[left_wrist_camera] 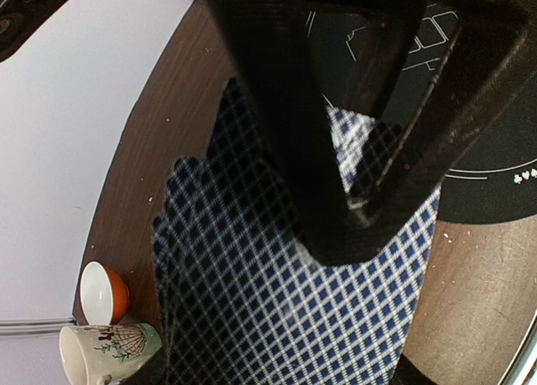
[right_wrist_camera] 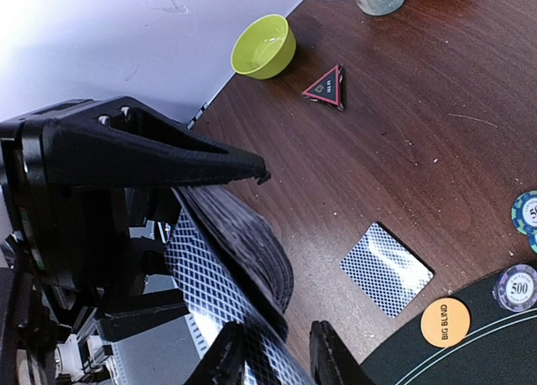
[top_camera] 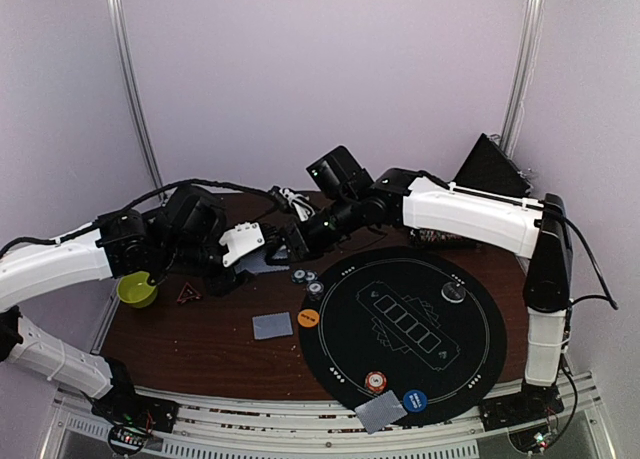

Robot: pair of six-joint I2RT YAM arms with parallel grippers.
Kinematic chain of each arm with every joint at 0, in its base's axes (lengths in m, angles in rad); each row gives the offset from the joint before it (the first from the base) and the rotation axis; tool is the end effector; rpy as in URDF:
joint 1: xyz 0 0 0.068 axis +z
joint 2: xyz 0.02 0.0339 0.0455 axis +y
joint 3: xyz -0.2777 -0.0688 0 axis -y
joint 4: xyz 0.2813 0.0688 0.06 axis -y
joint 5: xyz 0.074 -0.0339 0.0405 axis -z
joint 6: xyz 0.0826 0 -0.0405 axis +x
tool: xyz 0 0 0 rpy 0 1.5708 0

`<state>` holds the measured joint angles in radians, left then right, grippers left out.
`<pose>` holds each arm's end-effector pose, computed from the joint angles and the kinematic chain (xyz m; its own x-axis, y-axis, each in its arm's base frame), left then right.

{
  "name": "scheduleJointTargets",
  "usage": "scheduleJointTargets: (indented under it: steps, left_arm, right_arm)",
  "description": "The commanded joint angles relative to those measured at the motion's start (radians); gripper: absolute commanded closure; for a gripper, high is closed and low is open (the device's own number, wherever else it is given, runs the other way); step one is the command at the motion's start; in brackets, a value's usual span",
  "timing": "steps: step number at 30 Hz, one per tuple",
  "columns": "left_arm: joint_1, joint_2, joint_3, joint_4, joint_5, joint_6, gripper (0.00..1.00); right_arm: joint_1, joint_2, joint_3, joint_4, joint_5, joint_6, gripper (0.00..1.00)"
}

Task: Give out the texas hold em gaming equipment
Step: Pick up the poker card from the face-down deck piles.

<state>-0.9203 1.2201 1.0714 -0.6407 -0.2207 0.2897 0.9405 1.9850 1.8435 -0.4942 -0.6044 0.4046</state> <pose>0.2085 -0.2441 0.2822 -0.2169 0.7453 -0.6305 0.7775 0.5225 0.3501 0.2762 0.4582 0.3032 -0.6895 -0.3954 -0.6069 -0.7211 0.2951 0.6269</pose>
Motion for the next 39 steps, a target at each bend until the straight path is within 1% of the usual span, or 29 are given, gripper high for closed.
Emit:
scheduleJointTargets:
  steps: [1,11,14,17,18,19,20,21,27,33,36,39]
  left_arm:
    - [0.001,-0.021,0.001,0.069,-0.001,0.004,0.39]
    - [0.001,-0.018,0.001,0.068,0.001,0.004,0.39]
    - [0.001,-0.016,0.001,0.070,0.001,0.005,0.39]
    - [0.000,-0.015,0.001,0.068,0.004,0.005,0.39]
    - [0.001,-0.016,0.001,0.069,0.003,0.005,0.39]
    - [0.001,-0.016,0.001,0.069,0.004,0.005,0.39]
    - [0.001,-0.016,0.001,0.068,0.003,0.005,0.39]
    - [0.001,-0.017,0.001,0.069,0.003,0.005,0.39]
    - [0.001,-0.015,0.001,0.069,0.003,0.005,0.39]
    - [0.001,-0.017,0.002,0.068,0.001,0.005,0.39]
    - [0.001,-0.023,0.002,0.069,0.000,0.005,0.39]
    - [0.001,-0.028,0.000,0.068,-0.004,0.005,0.39]
  right_arm:
    - [0.003,-0.045,0.024,-0.058,0.046,-0.015,0.71]
    - [0.002,-0.072,0.045,-0.136,0.092,-0.031,0.73]
    - [0.000,-0.078,0.046,-0.147,0.105,-0.033,0.75]
    - [0.000,-0.083,0.053,-0.162,0.111,-0.036,0.83]
    - [-0.003,-0.086,0.055,-0.168,0.112,-0.037,0.87]
    - [-0.003,-0.089,0.058,-0.173,0.114,-0.038,0.94]
    - [-0.005,-0.093,0.057,-0.177,0.119,-0.038,0.98]
    - [-0.007,-0.097,0.057,-0.181,0.120,-0.039,1.00]
    - [-0.020,-0.136,0.067,-0.229,0.139,-0.055,1.00]
    - [-0.054,-0.201,0.086,-0.260,0.099,-0.063,1.00]
    - [-0.128,-0.269,0.059,-0.271,0.113,-0.050,1.00]
    - [-0.216,-0.326,-0.038,-0.248,0.149,-0.012,1.00]
